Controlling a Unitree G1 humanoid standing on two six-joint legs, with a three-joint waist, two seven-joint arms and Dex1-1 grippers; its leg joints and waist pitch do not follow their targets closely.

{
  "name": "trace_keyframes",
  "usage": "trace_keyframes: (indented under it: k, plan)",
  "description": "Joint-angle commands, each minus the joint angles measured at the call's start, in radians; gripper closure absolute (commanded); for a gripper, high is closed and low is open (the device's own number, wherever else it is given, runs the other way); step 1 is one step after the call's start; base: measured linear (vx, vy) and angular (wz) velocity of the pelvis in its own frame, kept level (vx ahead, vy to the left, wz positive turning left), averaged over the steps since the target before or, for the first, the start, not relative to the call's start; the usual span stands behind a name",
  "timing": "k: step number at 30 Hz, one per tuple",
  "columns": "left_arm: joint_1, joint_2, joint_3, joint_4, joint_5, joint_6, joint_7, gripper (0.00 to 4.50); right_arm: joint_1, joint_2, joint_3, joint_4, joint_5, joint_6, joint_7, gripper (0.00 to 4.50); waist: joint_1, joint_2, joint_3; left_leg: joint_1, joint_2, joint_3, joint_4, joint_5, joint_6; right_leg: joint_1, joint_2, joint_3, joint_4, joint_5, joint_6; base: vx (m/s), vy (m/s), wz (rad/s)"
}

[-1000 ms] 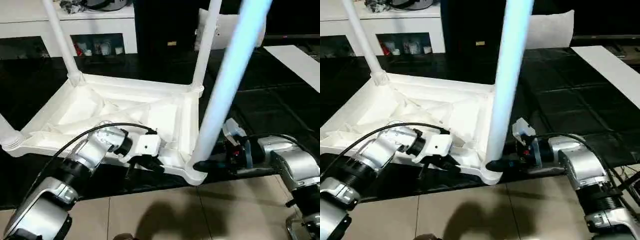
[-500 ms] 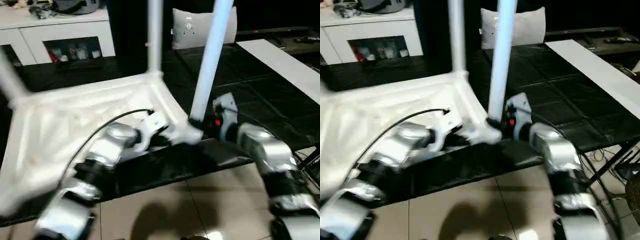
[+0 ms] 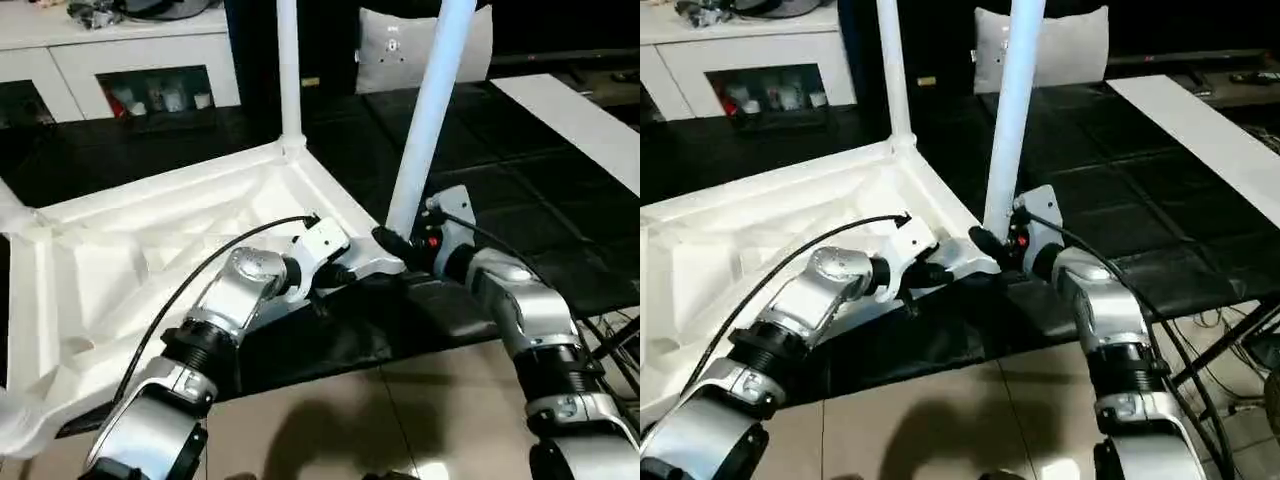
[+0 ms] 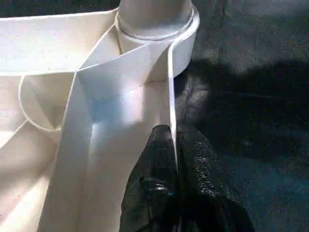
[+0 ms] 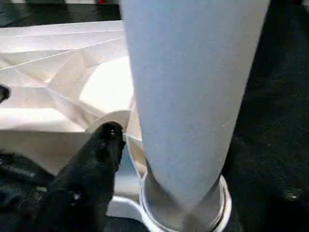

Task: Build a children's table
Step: Rotate leg to tighten

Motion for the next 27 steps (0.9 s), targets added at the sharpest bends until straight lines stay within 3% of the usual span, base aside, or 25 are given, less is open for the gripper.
trace_keyframes:
  k: [1, 4, 8, 9, 15, 18, 21, 22, 27]
  plan:
    - [-0.023, 0.009, -0.002, -0.023, 0.004, -0.052, -0.006, 4.5, 0.007, -0.002, 0.024, -0.042, 0.029, -0.026, 0.056, 0.88, 0.008, -0.014, -0.074, 0.002, 0.049, -0.016, -0.052, -0.04, 0.127, 0.077, -0.076, 0.071, -0.071, -0.199, -0.145, 0.0, 0.0, 0.0]
    - [-0.021, 0.04, -0.02, -0.015, 0.012, -0.094, -0.051, 4.5, 0.029, -0.051, 0.024, -0.067, 0.054, -0.03, 0.151, 0.5, 0.015, -0.013, -0.075, 0.002, 0.051, -0.018, -0.052, -0.035, 0.135, 0.077, -0.076, 0.072, -0.066, -0.167, -0.151, 0.0, 0.0, 0.0]
    - [-0.011, 0.126, -0.075, -0.008, 0.019, -0.185, -0.215, 4.5, 0.088, -0.212, 0.055, -0.116, 0.075, -0.034, 0.398, 0.15, 0.024, -0.008, -0.074, 0.002, 0.051, -0.018, -0.052, -0.047, 0.146, 0.077, -0.075, 0.072, -0.066, -0.164, -0.148, 0.0, 0.0, 0.0]
    - [-0.01, 0.131, -0.079, -0.009, 0.019, -0.191, -0.226, 4.5, 0.09, -0.22, 0.058, -0.117, 0.074, -0.034, 0.41, 0.03, 0.028, -0.011, -0.072, 0.001, 0.053, -0.017, -0.051, -0.053, 0.146, 0.078, -0.075, 0.072, -0.067, -0.167, -0.144, 0.0, 0.0, 0.0]
    - [-0.001, 0.209, -0.142, 0.001, 0.031, -0.299, -0.372, 4.5, 0.116, -0.344, 0.114, -0.13, 0.055, -0.079, 0.584, 0.01, 0.044, -0.011, -0.071, 0.009, 0.055, -0.016, -0.053, -0.087, 0.112, 0.073, -0.077, 0.072, -0.074, -0.236, -0.138, 0.0, 0.0, 0.0]
    - [0.001, 0.22, -0.15, -0.001, 0.03, -0.315, -0.397, 4.5, 0.119, -0.36, 0.121, -0.14, 0.06, -0.076, 0.613, 0.01, 0.046, -0.015, -0.07, 0.006, 0.057, -0.016, -0.055, -0.09, 0.113, 0.073, -0.077, 0.073, -0.071, -0.229, -0.139, 0.0, 0.0, 0.0]
    - [0.007, 0.237, -0.161, -0.005, 0.018, -0.365, -0.453, 4.5, 0.115, -0.374, 0.13, -0.146, 0.078, -0.073, 0.666, 0.01, 0.048, -0.017, -0.067, 0.006, 0.054, -0.015, -0.055, -0.11, 0.106, 0.073, -0.077, 0.07, -0.079, -0.292, -0.121, 0.0, 0.0, 0.0]
    - [0.014, 0.246, -0.173, -0.022, 0.009, -0.385, -0.502, 4.5, 0.105, -0.37, 0.141, -0.136, 0.082, -0.089, 0.702, 0.28, 0.05, -0.017, -0.068, 0.007, 0.054, -0.015, -0.055, -0.106, 0.104, 0.073, -0.078, 0.07, -0.079, -0.297, -0.12, 0.0, 0.0, 0.0]
    - [0.02, 0.247, -0.2, -0.047, -0.002, -0.408, -0.558, 4.5, 0.087, -0.354, 0.168, -0.107, 0.107, -0.096, 0.767, 0.69, 0.055, -0.013, -0.07, 0.008, 0.06, -0.016, -0.056, -0.099, 0.106, 0.071, -0.08, 0.073, -0.072, -0.253, -0.147, 0.0, 0.0, 0.0]
